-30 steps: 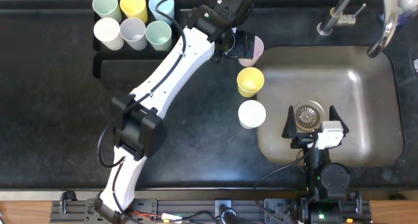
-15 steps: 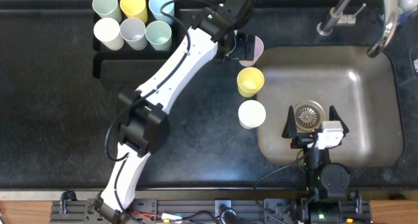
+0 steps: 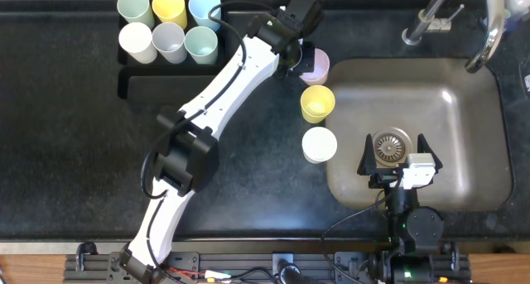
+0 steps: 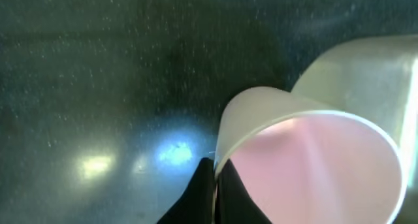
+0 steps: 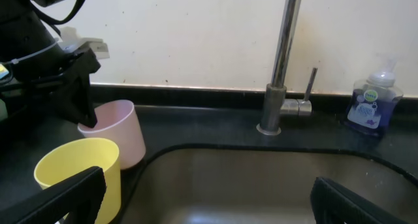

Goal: Store Cups

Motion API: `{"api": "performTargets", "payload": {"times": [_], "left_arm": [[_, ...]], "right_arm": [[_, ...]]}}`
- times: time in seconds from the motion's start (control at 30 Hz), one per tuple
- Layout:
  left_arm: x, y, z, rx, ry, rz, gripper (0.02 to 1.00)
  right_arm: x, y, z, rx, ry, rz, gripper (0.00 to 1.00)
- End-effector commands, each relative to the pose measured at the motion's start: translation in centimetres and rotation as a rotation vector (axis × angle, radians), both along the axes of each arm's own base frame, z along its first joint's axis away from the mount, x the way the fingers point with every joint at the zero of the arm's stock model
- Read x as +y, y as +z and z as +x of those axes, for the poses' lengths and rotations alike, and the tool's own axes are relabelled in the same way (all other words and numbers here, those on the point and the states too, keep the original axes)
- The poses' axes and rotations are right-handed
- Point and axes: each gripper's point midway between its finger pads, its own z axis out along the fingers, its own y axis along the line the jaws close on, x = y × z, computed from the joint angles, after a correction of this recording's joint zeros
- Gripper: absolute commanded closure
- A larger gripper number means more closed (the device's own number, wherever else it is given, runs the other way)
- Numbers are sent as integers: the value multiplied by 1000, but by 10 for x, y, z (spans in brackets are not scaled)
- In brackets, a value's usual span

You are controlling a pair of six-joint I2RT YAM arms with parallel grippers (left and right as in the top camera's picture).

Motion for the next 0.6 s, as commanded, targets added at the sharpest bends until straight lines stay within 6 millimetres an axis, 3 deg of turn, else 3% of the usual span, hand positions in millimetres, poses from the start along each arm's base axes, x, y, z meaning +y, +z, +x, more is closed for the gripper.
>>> {"api": "performTargets", "payload": {"times": [0.03, 0.17, 0.27, 0.47, 0.53, 0.6], "left_arm": [[-3, 30, 14, -58, 15, -50, 982], [12, 74, 15, -99, 37, -75, 982], [49, 116, 3, -105, 90, -70, 982], [176, 195, -40, -79, 337, -42, 982], [234, 206, -58, -61, 484, 4, 982], [284, 205, -76, -27, 614, 48, 982]], "right_arm": [[1, -4, 0, 3, 6, -3, 5], [1, -4, 0, 3, 6, -3, 5], [1, -4, 0, 3, 6, -3, 5], [1, -4, 0, 3, 6, -3, 5], [1, -4, 0, 3, 6, -3, 7], [1, -4, 0, 3, 6, -3, 7]]}}
